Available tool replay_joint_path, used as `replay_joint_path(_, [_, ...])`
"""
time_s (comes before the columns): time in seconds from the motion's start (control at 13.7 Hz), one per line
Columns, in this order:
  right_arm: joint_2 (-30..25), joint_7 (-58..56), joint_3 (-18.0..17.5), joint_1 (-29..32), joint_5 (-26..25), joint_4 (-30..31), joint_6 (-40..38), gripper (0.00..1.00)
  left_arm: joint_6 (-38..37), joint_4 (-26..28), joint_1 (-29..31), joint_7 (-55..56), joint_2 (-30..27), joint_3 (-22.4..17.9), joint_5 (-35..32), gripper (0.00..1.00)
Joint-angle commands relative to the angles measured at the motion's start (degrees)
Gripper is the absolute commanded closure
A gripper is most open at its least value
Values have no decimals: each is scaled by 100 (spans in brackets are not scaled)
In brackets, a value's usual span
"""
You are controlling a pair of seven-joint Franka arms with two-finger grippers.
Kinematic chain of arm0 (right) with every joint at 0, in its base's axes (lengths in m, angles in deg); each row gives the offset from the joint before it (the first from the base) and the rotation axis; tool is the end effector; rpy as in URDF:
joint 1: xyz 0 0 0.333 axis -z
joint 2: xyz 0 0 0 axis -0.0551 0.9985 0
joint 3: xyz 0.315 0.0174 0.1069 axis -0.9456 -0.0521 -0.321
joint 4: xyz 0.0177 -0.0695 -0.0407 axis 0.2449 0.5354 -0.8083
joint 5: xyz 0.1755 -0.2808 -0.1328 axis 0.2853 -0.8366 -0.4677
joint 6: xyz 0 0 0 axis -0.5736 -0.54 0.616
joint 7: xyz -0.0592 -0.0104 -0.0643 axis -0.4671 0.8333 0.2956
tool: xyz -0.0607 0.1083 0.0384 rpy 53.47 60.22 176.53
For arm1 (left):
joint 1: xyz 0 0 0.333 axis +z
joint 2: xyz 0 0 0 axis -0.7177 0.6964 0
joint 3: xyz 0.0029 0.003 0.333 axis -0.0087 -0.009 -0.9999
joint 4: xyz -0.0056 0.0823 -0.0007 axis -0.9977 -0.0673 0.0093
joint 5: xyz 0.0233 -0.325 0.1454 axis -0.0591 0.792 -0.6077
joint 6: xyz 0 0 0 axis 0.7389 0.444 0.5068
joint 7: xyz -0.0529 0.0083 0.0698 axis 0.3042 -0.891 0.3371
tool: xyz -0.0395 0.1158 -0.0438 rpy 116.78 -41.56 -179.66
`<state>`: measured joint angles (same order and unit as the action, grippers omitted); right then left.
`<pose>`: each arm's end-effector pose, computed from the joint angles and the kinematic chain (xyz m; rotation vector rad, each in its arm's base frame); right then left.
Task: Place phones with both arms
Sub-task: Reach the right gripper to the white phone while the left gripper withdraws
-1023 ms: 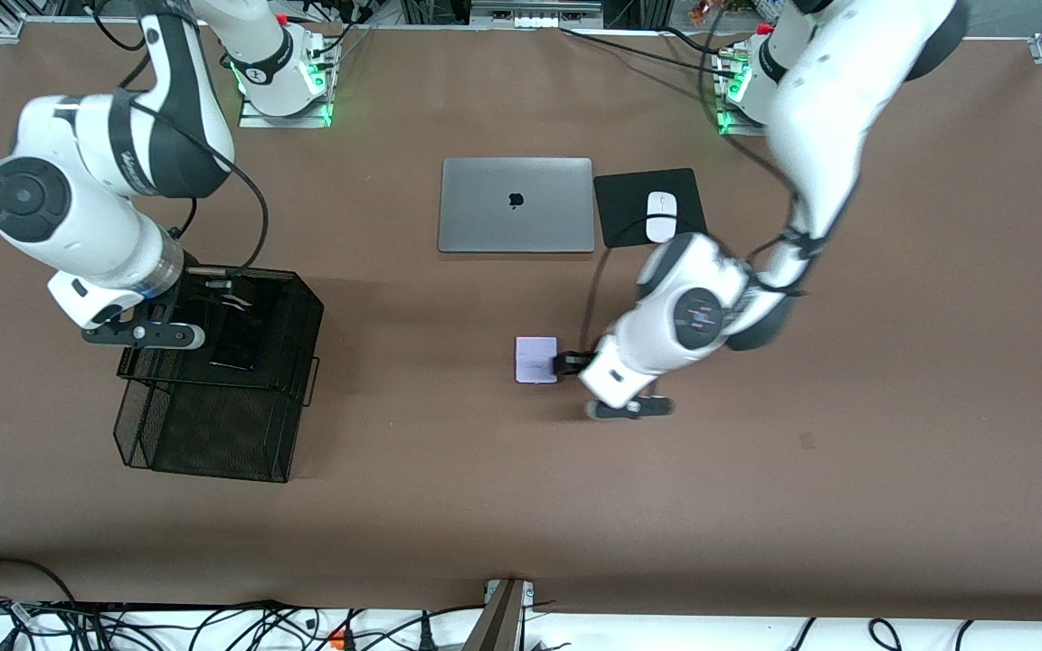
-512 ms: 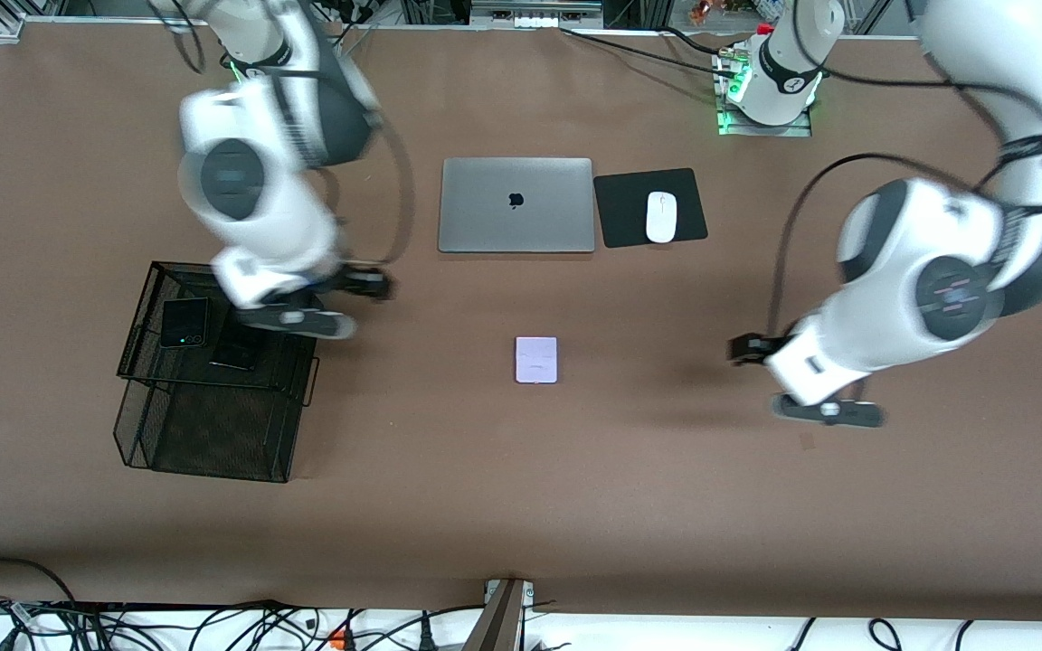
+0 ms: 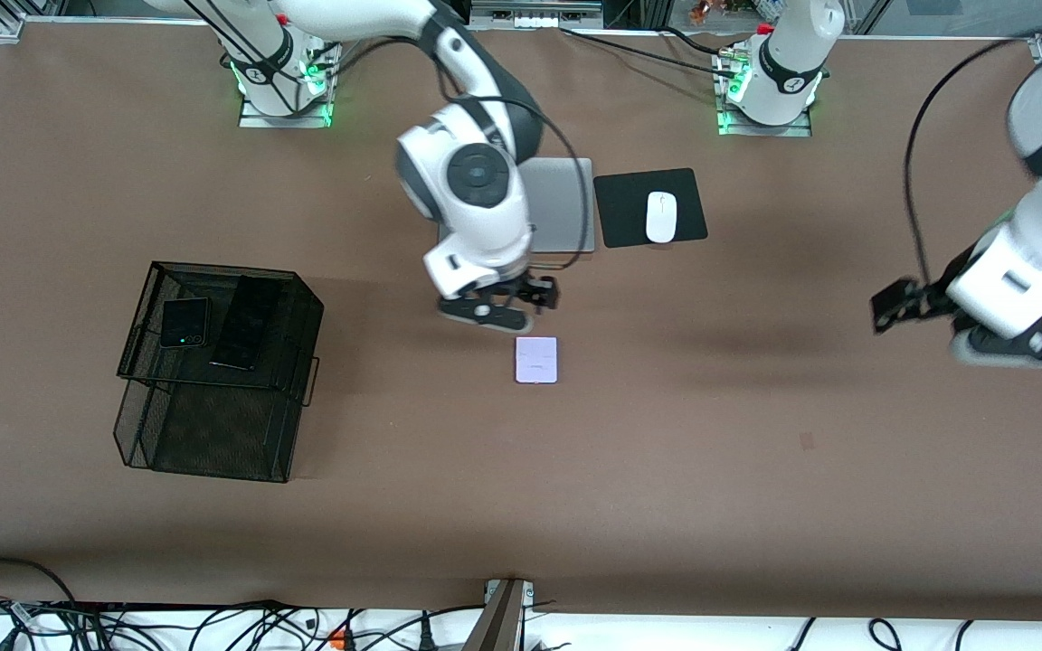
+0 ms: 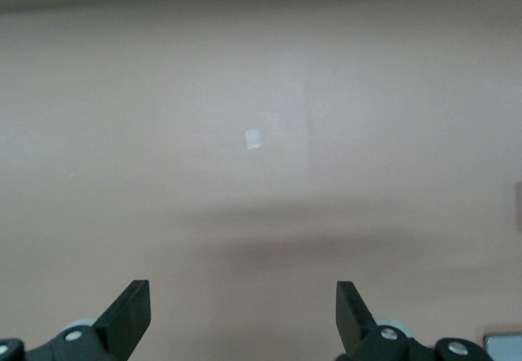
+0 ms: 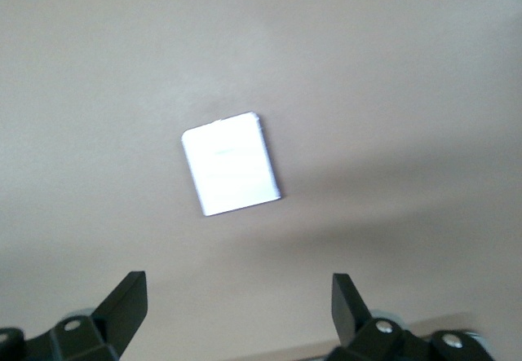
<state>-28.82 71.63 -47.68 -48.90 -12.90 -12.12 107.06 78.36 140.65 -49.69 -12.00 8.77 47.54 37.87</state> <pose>0.5216 0.5170 0.3304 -3.0194 0.4281 -0.0936 0.5850 -0.0300 0.5621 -3.0974 0.0843 -0.0857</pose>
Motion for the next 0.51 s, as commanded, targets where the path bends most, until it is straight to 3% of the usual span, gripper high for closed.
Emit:
replay_joint_path(0.0, [455,358,34,-24,26,-259,432,0,108,933,-5,-229,-964,-192,88,0])
replay_joint_path(0.44, [1228,438,60,-103,-282,-259,1601,0,47,1014,329,-212,-966,-52,114,0])
